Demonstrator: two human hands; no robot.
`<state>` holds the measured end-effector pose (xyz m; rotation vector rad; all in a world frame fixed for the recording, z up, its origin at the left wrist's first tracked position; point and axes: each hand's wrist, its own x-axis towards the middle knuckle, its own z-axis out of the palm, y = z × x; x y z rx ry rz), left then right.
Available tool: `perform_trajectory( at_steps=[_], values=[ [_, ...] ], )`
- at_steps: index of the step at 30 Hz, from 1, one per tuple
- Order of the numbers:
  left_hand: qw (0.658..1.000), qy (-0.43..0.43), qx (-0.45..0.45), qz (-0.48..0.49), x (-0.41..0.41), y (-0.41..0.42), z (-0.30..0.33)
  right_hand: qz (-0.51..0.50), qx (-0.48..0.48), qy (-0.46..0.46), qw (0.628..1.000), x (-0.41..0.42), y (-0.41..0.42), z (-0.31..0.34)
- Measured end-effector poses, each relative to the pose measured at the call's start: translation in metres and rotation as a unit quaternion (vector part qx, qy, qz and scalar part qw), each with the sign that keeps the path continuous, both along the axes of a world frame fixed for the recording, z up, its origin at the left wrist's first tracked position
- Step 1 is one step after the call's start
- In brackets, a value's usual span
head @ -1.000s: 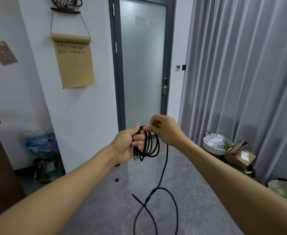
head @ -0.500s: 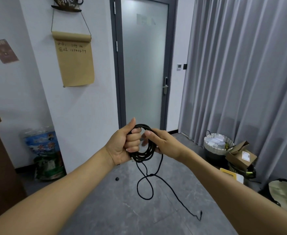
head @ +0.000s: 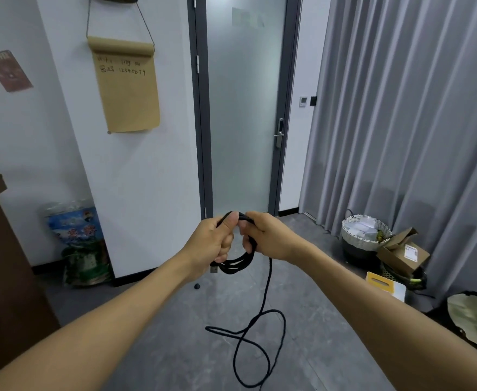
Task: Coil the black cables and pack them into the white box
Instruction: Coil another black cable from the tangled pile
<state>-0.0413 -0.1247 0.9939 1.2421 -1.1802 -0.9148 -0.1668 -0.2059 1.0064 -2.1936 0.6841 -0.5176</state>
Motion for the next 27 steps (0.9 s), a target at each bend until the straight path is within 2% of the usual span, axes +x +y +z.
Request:
perform_trajectory(
  at_steps=[3,5,11,17,21,27],
  values=[
    [0.999,0.039,0.02,0.028,0.003,-0.001,-0.002,0.007,0.024,0.0,1.0,0.001,-0.005,-0.005],
    [0.996,0.066,0.033,0.051,0.008,-0.002,-0.002,-0.004,0.051,-0.039,0.998,-0.002,-0.009,-0.01],
    [0.977,0.149,0.045,0.147,0.036,-0.007,-0.004,-0.111,0.066,-0.122,0.984,-0.021,-0.026,-0.03],
    [0.947,0.205,0.038,0.243,0.06,-0.011,-0.004,-0.204,0.025,-0.091,0.974,-0.038,-0.043,-0.048],
    [0.925,0.234,0.035,0.298,0.069,-0.015,-0.003,-0.216,-0.013,-0.031,0.976,-0.043,-0.047,-0.049],
    [0.897,0.264,0.034,0.352,0.075,-0.02,0.004,-0.239,-0.058,-0.001,0.969,-0.045,-0.05,-0.049]
  ],
)
